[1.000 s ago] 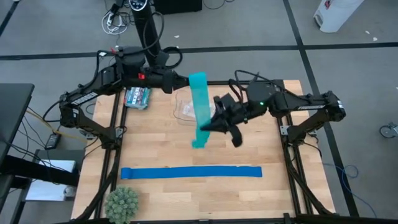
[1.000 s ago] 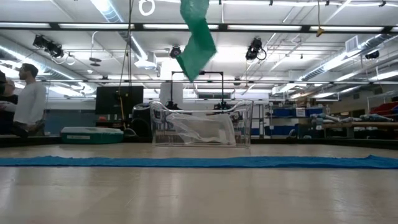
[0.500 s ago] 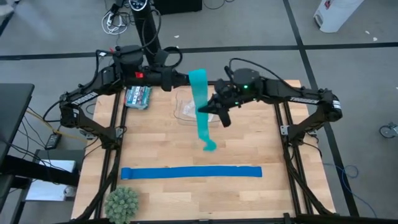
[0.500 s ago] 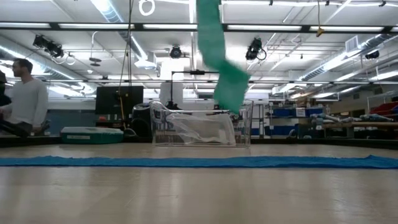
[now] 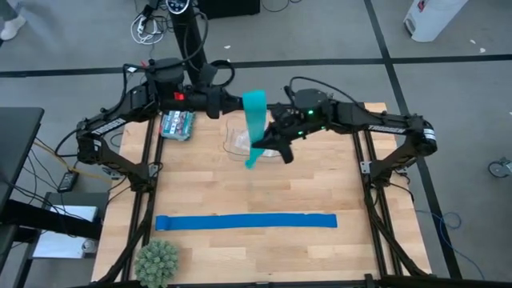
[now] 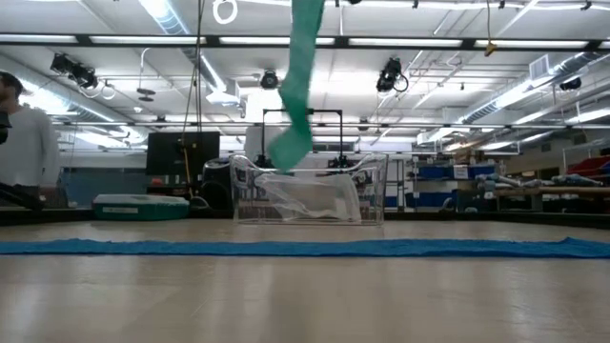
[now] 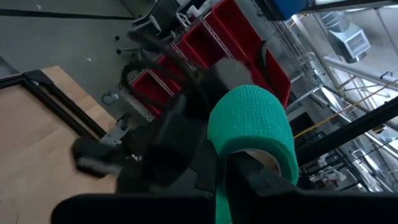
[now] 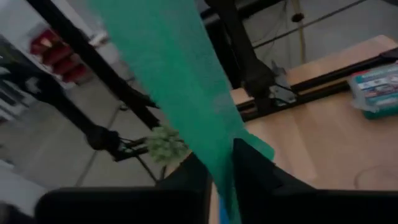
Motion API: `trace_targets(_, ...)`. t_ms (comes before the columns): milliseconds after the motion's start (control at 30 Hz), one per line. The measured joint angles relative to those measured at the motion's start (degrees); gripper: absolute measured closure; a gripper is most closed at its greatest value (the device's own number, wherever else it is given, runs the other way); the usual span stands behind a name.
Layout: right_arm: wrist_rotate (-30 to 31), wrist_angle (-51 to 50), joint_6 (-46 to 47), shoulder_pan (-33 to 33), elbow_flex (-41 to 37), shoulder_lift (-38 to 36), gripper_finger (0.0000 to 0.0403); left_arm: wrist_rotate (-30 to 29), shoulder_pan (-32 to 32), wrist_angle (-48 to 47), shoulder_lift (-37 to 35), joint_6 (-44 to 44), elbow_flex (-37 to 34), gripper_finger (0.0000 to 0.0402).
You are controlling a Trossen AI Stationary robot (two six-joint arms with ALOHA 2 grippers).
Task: Roll bandage
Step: Roll the green bandage
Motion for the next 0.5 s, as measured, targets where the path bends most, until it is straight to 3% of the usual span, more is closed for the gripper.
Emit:
trace_targets(233,-1.86,0.58,2.11,-0.03,0.0,-5.67,0.0281,1.88,0.0,-0.64,0.0,0.73,0.0,0.0381)
trace_targets(500,-0.9,0.3,3.07,-1.35,0.0,-10.37,0.0247,2.42,0.0,-0.82,-0.04,0.88,0.0,0.0381)
